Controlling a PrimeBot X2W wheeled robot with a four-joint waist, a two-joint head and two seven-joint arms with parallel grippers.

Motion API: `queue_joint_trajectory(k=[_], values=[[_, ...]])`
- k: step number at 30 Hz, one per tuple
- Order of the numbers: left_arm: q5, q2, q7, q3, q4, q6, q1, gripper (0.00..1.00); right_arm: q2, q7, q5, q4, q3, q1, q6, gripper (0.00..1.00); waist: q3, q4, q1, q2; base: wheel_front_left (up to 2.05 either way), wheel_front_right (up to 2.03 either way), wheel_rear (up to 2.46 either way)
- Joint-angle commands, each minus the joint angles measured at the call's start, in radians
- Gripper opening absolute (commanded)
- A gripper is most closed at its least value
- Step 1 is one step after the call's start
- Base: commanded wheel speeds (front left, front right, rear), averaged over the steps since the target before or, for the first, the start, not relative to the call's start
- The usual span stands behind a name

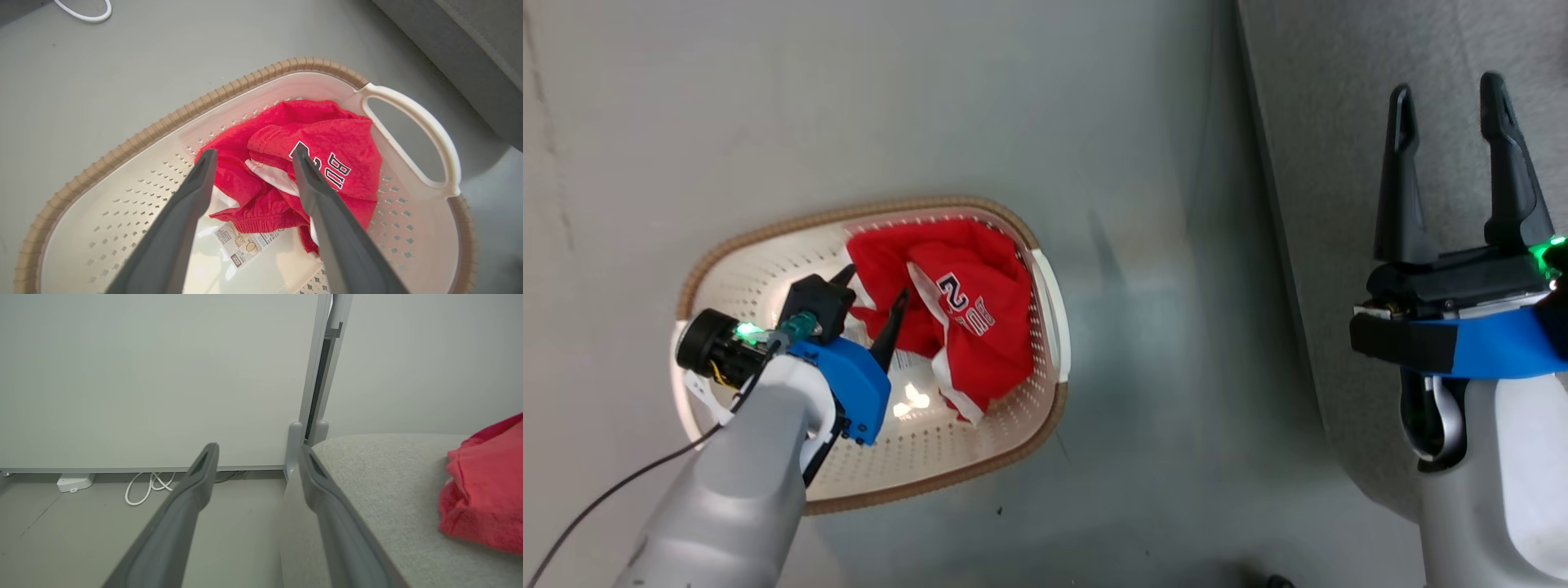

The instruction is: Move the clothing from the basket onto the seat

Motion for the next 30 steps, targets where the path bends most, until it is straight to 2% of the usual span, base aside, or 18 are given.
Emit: queue_joint_trajectory(k=[1,8,14,22,30], values=[[-0.007,0.009,-0.003,-0.007,0.013,0.001,-0.028,1.00,0.001,0.000,-0.002,-0.006,0.002,-0.021,-0.001,1.00,0.072,-0.024,-0.0003,-0.0001,0.00,0.00,0.00],[-0.054,0.015,0.013,-0.067,0.118,0.001,-0.124,1.00,0.003,0.000,-0.007,-0.032,0.009,-0.059,-0.001,1.00,0.181,-0.030,-0.0003,-0.0001,0.00,0.00,0.00],[-0.105,0.023,0.050,-0.074,0.167,0.001,-0.193,1.00,0.004,0.000,-0.017,-0.056,0.012,-0.078,-0.001,1.00,0.261,-0.028,-0.0003,-0.0001,0.00,0.00,0.00],[-0.143,0.036,0.071,-0.054,0.199,0.001,-0.265,1.00,0.001,0.000,-0.018,-0.072,0.018,-0.094,-0.001,1.00,0.341,-0.027,-0.0003,-0.0001,0.00,0.00,0.00],[-0.162,0.012,0.062,-0.087,0.203,0.001,-0.309,1.00,0.003,0.000,-0.016,-0.077,0.007,-0.093,-0.001,1.00,0.383,-0.023,-0.0003,-0.0001,0.00,0.00,0.00]])
